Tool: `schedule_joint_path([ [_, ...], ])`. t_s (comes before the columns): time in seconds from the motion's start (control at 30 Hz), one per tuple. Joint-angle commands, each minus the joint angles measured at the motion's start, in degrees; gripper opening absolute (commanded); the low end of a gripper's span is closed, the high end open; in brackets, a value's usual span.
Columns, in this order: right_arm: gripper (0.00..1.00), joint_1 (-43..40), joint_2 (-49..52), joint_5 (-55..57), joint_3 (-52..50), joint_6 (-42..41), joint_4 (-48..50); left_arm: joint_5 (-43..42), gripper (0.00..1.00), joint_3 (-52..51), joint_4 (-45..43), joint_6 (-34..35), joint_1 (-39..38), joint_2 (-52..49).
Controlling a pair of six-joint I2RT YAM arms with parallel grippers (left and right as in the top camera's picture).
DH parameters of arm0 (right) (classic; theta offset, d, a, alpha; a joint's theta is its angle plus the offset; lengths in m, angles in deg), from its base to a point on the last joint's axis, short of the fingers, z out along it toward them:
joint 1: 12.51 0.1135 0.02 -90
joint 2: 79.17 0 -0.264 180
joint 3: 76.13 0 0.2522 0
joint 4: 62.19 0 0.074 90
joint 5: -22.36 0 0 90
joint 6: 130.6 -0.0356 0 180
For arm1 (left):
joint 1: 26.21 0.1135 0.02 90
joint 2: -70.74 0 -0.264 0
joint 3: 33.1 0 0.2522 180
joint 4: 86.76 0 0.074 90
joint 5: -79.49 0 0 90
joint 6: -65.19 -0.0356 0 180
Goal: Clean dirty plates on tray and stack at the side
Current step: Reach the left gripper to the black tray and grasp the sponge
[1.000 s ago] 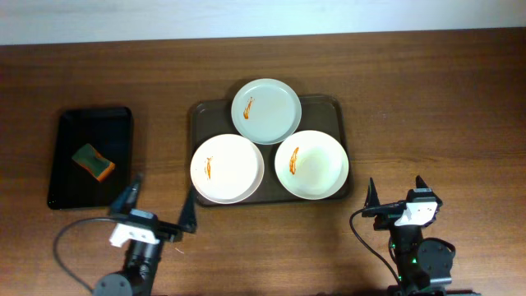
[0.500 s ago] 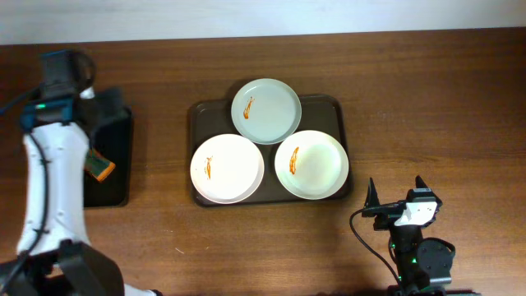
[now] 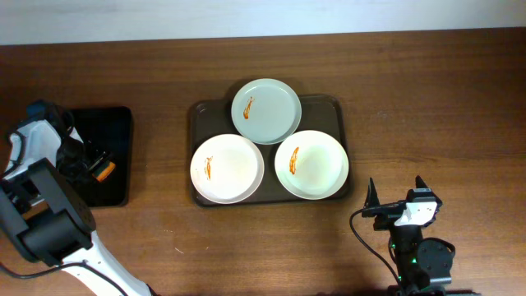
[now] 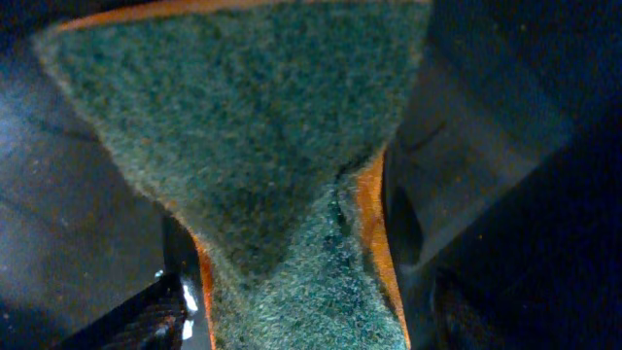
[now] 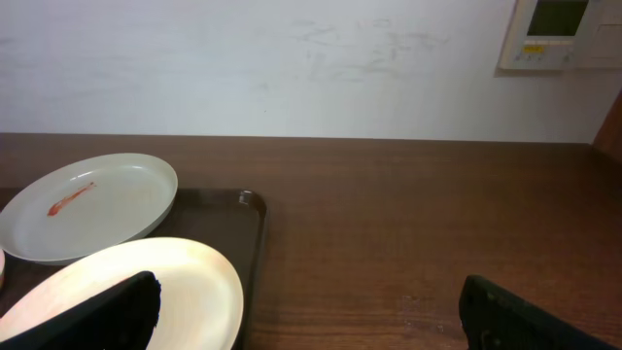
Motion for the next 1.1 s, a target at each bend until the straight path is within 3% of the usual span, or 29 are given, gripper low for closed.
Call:
schedule_joint_path([
  [0.0,0.98,-0.4,-0.4,0.9,-0.4,0.3,-0.2,0.5,0.31,0.1,0.5,-1.5,-0.2,-0.5],
  [0.03,0.98,-0.4,-0.4,0.9,-0.4,0.3,-0.2,0.7,0.08,0.1,0.5,-1.5,-0.2,-0.5],
  [0.07,0.98,-0.4,-0.4,0.9,-0.4,0.3,-0.2,0.7,0.00,0.1,0.0,-1.5,-0.2,-0.5],
  [0.1,0.98,-0.4,-0.4,0.9,-0.4,0.3,-0.2,0.7,0.00,0.1,-0.8,-1.5,-0.2,-0.5],
  [0.13,0.98,-0.4,-0.4,0.9,-0.4,0.3,-0.2,0.7,0.24,0.1,-1.7,-1.5,-0.2,-0.5],
  [0.17,0.98,-0.4,-0.4,0.9,-0.4,0.3,-0.2,0.7,0.91,0.1,-2.8,-1.5,-0.2,-0.5],
  [0.2,0.98,-0.4,-0.4,0.9,-0.4,0.3,-0.2,0.7,1.00,0.1,-4.3,-1.5,-0.2,-0.5],
  [0.37,0.98,-0.4,-0.4,0.9,-0.4,0.3,-0.2,9.1,1.00,0.1,-11.4,-1.5,-0.2,-0.5],
  [0.4,0.98,-0.4,-0.4,0.9,-0.4,0.3,-0.2,9.5,0.89,0.1,-12.4,-1.5,-0.2,-0.5],
  [0.43,0.98,-0.4,-0.4,0.9,-0.4,0.3,-0.2,9.5,0.63,0.1,-13.2,-1.5,-0.2,-0.5],
  [0.47,0.98,-0.4,-0.4,0.9,-0.4,0.3,-0.2,9.5,0.16,0.1,-13.6,-1.5,-0.2,-0.7],
  [0.5,0.99,-0.4,-0.4,0.9,-0.4,0.3,-0.2,9.7,0.00,0.1,-13.7,-1.5,-0.2,-0.8],
  [0.53,0.98,-0.4,-0.4,0.9,-0.4,0.3,-0.2,9.7,0.00,0.1,-13.6,-1.5,-0.2,-0.8],
  [0.57,0.98,-0.4,-0.4,0.9,-0.4,0.3,-0.2,9.6,0.08,0.1,-13.6,-1.5,-0.2,-0.8],
  [0.6,0.98,-0.4,-0.4,0.9,-0.4,0.3,-0.2,9.5,1.00,0.1,-13.0,-1.5,-0.2,-0.8],
  [0.73,0.98,-0.4,-0.4,0.9,-0.4,0.3,-0.2,9.5,1.00,0.1,-6.6,-1.5,-0.2,-0.8],
  [0.77,0.98,-0.4,-0.4,0.9,-0.4,0.3,-0.2,9.4,0.90,0.1,-5.4,-1.5,-0.2,-0.8],
  [0.83,0.98,-0.4,-0.4,0.9,-0.4,0.3,-0.2,9.5,0.57,0.1,-4.9,-1.5,-0.2,-0.8],
  [0.93,0.98,-0.4,-0.4,0.9,-0.4,0.3,-0.2,9.5,0.57,0.1,-5.8,-1.5,-0.2,-0.8],
  [0.97,0.98,-0.4,-0.4,0.9,-0.4,0.3,-0.2,9.5,0.40,0.1,-6.3,-1.5,-0.2,-0.8],
  [1.0,0.98,-0.4,-0.4,0.9,-0.4,0.3,-0.2,9.5,0.31,0.2,-6.9,-1.5,-0.2,-0.8],
  [1.07,0.98,-0.4,-0.4,0.9,-0.4,0.3,-0.2,9.5,0.74,0.9,-7.3,-1.5,-0.2,-0.8],
])
